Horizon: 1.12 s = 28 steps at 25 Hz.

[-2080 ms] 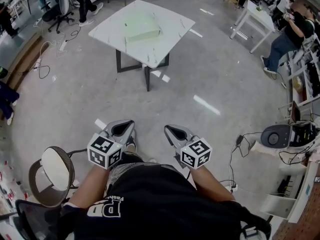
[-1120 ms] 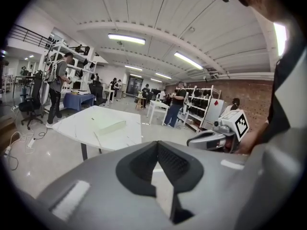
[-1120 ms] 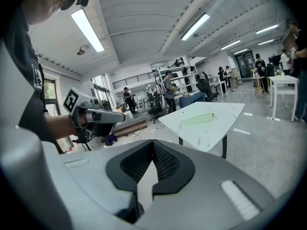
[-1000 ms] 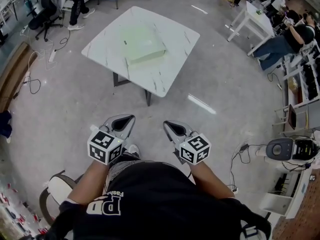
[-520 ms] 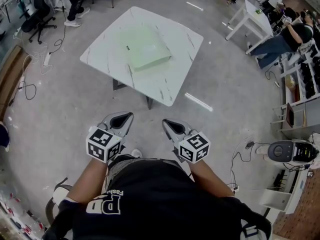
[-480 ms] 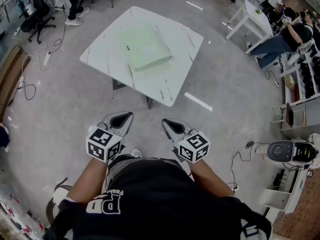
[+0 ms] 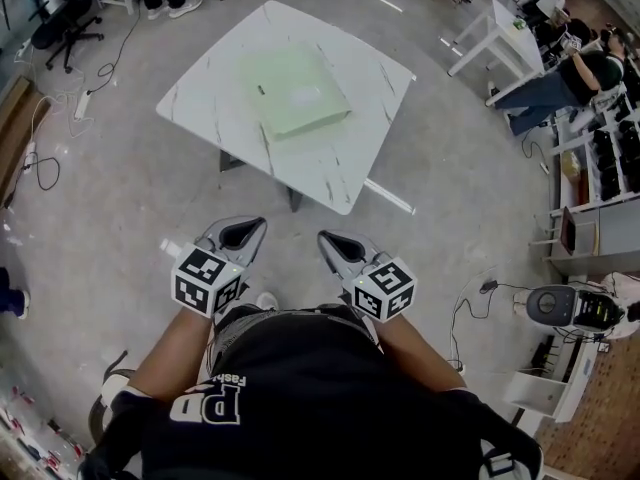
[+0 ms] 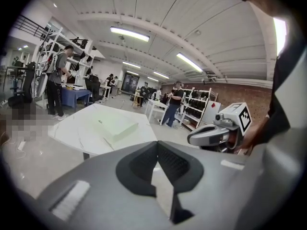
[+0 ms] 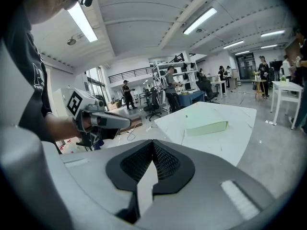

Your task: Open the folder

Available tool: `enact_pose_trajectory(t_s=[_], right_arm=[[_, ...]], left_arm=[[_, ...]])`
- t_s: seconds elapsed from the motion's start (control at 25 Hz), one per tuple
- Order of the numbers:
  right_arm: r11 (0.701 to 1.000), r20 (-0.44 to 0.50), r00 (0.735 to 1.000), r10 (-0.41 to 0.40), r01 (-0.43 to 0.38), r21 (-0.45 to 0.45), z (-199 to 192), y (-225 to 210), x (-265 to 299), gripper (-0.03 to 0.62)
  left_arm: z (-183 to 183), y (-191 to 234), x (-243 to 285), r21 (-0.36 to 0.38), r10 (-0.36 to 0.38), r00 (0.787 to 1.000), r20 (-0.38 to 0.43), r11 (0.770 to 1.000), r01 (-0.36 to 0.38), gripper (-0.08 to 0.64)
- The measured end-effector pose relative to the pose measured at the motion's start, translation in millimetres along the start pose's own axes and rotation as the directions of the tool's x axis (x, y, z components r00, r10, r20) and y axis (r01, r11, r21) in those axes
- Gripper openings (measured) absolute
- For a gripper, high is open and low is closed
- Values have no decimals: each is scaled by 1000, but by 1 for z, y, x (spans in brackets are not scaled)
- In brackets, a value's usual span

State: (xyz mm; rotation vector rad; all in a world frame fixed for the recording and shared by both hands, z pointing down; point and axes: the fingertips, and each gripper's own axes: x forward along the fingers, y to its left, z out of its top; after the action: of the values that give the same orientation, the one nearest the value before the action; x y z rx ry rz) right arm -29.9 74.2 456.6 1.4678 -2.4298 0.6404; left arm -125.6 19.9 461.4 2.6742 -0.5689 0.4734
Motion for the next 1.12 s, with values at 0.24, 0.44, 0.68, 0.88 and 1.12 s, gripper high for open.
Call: enact_pose_trajectory(t_s=[0.24,0.44,0.68,0.88,1.12], right_arm=[[1000,-14,1000,-23,24,16,-6,-2,-1,0],[999,1,999,-32,32,6,-1,-8,-4,0],[1000,20,1000,-17,17,-4,11,-18,5,0],[1000,35,999,13,-13,-7,26,-30,22,0],[998,43,998,46,-44,-36,46,-60,38,0]], left_arm=[[-1,6,-1,3,-10,1000,3,1000,10,52],[-1,1,3,12,-19,1000,3,1000,19,52],[6,11,6,14,6,1000,13,1000,-6,52],[14,22,11,8,38,999,10,999,-39,52],[29,38,31,-1,89,996,7,996,-89,52]])
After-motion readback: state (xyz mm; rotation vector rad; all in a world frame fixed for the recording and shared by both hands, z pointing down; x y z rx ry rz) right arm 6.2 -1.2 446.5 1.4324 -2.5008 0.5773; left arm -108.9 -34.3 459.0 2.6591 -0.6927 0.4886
